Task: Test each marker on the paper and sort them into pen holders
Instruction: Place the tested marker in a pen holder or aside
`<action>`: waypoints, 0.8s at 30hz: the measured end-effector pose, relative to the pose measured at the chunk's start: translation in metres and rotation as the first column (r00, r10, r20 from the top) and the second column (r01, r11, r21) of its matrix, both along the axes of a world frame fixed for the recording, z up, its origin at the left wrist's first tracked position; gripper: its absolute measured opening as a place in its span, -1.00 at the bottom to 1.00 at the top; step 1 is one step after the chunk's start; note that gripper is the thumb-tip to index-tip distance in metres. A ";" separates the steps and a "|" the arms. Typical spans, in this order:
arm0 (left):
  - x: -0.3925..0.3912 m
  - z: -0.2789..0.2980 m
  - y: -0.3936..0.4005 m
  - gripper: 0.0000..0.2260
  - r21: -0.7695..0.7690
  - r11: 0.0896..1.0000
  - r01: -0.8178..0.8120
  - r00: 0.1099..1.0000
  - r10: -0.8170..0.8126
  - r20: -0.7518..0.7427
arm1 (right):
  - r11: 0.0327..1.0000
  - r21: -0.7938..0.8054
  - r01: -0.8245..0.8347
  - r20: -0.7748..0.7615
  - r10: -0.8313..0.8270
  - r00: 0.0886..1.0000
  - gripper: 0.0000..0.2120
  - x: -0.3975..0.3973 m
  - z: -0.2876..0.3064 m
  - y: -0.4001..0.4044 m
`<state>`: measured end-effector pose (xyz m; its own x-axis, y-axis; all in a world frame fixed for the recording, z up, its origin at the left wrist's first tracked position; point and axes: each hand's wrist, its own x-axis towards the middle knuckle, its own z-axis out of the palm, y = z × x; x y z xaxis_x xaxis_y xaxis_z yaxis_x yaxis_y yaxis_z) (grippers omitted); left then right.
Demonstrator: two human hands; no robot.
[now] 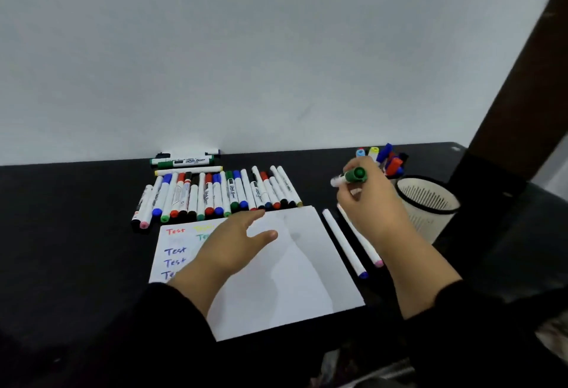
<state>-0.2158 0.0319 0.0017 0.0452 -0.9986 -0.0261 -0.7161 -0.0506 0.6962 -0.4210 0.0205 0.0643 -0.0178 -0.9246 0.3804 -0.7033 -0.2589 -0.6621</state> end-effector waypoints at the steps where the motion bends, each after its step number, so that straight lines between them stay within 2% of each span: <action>1: -0.004 -0.004 -0.005 -0.46 0.003 1.000 0.018 1.000 -0.018 0.023 | 1.000 -0.022 0.008 0.019 -0.008 1.000 -0.83 -0.007 0.002 -0.001; 6: -0.011 -0.025 -0.021 -0.38 0.027 0.997 0.066 0.980 -0.070 0.186 | 0.988 -0.101 0.119 0.074 -0.112 0.991 -0.89 -0.031 0.011 -0.009; 9: -0.009 -0.036 -0.023 -0.36 0.065 0.996 0.067 0.965 -0.081 0.248 | 0.982 -0.095 0.166 0.015 -0.165 0.986 -0.91 -0.039 0.015 -0.016; 16: -0.009 -0.043 -0.023 -0.38 0.018 0.999 0.050 0.964 -0.053 0.262 | 0.978 -0.044 0.203 -0.023 -0.204 0.979 -0.82 -0.046 0.020 -0.038; 24: -0.010 -0.046 -0.025 -0.38 -0.012 0.999 0.045 0.963 -0.040 0.266 | 0.970 0.069 0.234 -0.160 -0.221 0.962 -0.72 -0.051 0.019 -0.062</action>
